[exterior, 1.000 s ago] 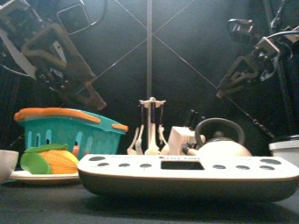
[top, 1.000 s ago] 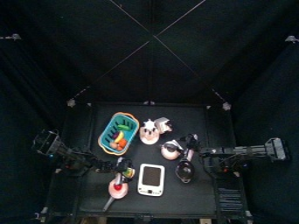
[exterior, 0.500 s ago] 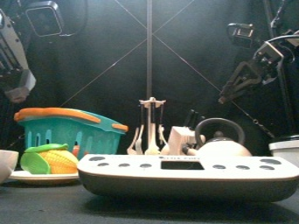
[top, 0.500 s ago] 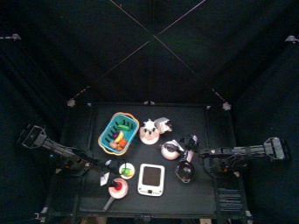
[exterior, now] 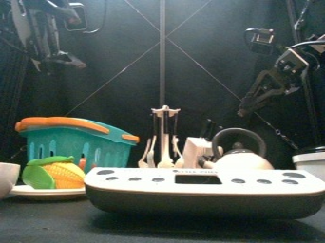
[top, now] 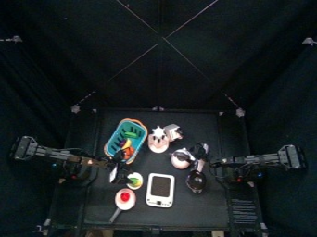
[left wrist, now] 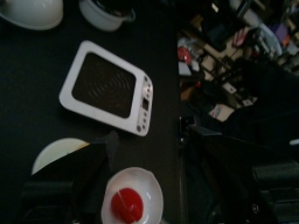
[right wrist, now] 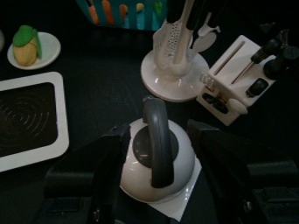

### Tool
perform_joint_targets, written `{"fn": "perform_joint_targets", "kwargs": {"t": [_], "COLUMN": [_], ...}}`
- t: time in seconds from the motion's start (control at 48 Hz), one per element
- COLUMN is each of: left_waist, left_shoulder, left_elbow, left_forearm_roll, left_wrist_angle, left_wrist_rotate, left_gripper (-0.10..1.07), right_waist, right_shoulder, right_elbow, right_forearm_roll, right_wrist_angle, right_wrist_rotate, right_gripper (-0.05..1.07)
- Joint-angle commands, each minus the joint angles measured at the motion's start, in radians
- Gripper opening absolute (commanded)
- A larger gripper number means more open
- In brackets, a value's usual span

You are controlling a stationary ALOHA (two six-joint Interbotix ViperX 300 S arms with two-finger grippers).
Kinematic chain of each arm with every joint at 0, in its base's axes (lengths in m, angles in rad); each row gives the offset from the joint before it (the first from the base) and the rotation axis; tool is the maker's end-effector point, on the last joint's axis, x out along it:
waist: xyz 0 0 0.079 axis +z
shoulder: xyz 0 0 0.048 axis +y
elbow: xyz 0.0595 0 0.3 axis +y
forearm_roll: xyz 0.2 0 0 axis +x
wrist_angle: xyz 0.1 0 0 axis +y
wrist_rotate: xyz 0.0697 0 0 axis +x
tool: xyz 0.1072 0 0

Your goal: Grab pan

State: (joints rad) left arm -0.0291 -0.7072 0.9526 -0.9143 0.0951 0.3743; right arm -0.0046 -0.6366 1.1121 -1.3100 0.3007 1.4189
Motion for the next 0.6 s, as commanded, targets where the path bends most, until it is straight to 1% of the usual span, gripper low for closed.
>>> {"fn": "perform_joint_targets", "kwargs": {"t": [0.0,0.104,0.167,0.25,0.292,0.312,0.333,0.354,0.396,0.438,0.521,0.542,0.583], "left_waist": [-0.021,-0.091,-0.152,-0.261,-0.295,-0.308,-0.325,-0.336,-0.341,-0.339,-0.333,-0.331,-0.325], "left_shoulder": [-0.043,-0.075,-0.075,-0.072,-0.074,-0.072,-0.072,-0.072,-0.072,-0.072,-0.072,-0.072,-0.072], "left_elbow": [-0.018,0.011,0.028,0.066,0.080,0.084,0.087,0.089,0.089,0.086,0.069,0.060,0.046], "left_forearm_roll": [0.046,0.109,0.164,0.307,0.345,0.344,0.331,0.310,0.276,0.221,0.064,0.005,-0.060], "left_wrist_angle": [-0.071,-0.179,-0.285,-0.489,-0.569,-0.594,-0.618,-0.618,-0.601,-0.568,-0.491,-0.465,-0.430], "left_wrist_rotate": [0.008,0.009,0.011,-0.003,-0.021,-0.029,-0.044,-0.061,-0.084,-0.101,-0.106,-0.104,-0.097], "left_gripper": [0.98,0.98,0.98,0.98,0.98,0.98,0.98,0.98,0.98,0.98,0.98,0.98,0.98], "right_waist": [0.002,0.000,0.000,-0.003,-0.003,-0.003,-0.003,-0.003,-0.003,-0.003,-0.003,-0.003,-0.003], "right_shoulder": [0.009,0.026,0.032,0.041,0.044,0.048,0.049,0.049,0.052,0.054,0.058,0.060,0.063], "right_elbow": [-0.008,-0.015,-0.018,-0.021,-0.021,-0.021,-0.021,-0.020,-0.021,-0.021,-0.021,-0.021,-0.021], "right_forearm_roll": [-0.002,-0.006,-0.006,-0.008,-0.006,-0.006,-0.005,-0.005,-0.003,-0.003,-0.003,-0.003,-0.003], "right_wrist_angle": [-0.003,-0.005,-0.006,-0.014,-0.015,-0.015,-0.017,-0.017,-0.020,-0.021,-0.025,-0.026,-0.026], "right_wrist_rotate": [0.002,0.002,0.002,0.002,0.002,0.002,0.002,0.002,0.002,0.002,0.002,0.002,0.002], "right_gripper": [0.89,0.89,0.89,0.89,0.89,0.89,0.89,0.89,0.89,0.89,0.89,0.89,0.89]}}
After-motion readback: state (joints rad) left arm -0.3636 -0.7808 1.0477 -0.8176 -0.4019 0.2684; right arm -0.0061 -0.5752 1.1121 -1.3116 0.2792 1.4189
